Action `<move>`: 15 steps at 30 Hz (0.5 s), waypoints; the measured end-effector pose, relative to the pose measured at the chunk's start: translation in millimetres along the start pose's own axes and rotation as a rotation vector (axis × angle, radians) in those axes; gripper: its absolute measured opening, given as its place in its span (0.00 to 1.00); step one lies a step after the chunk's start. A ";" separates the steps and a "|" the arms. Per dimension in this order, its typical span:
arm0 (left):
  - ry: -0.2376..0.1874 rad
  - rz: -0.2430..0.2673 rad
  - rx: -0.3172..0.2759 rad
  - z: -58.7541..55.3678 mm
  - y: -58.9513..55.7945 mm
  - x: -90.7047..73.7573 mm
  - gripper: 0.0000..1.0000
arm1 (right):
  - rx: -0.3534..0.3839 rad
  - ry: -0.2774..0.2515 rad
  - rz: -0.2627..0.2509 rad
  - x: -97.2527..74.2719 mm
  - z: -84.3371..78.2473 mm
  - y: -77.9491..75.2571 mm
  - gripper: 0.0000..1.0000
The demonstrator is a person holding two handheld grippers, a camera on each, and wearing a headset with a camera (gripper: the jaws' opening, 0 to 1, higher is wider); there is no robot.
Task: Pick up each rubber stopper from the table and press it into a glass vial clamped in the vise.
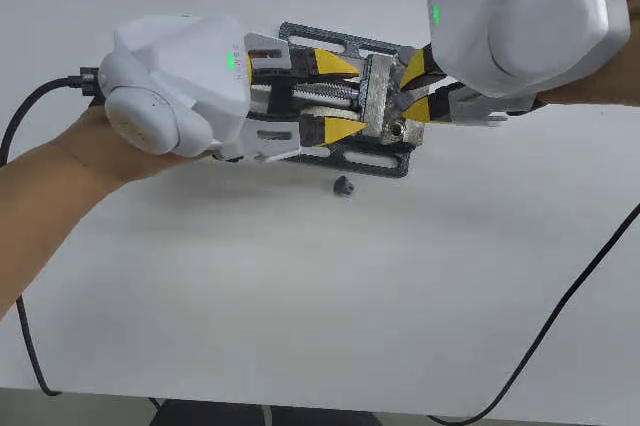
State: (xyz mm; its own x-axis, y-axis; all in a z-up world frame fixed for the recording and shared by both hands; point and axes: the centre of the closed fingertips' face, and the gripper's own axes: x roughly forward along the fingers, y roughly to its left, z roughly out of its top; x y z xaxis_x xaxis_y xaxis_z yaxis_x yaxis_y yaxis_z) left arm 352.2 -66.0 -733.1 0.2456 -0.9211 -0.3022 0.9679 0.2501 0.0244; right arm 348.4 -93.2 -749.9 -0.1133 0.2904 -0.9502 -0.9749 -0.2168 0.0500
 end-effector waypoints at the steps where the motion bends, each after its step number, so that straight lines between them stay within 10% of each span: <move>1: 0.000 0.000 -0.002 -0.1 0.0 -0.1 0.22 | 0.002 0.000 0.000 0.0 0.0 -0.1 0.12; 15: -0.001 0.000 -0.003 0.6 0.1 0.8 0.22 | 0.009 -0.007 0.003 0.5 -0.4 -0.1 0.13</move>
State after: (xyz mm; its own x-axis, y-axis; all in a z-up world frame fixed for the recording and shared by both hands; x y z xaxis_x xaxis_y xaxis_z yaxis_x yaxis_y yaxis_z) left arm 352.5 -66.9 -732.8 0.2454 -0.9215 -0.3009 0.9678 0.2506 0.0218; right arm 348.5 -93.4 -750.5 -0.1175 0.2959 -0.9480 -0.9762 -0.2098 0.0556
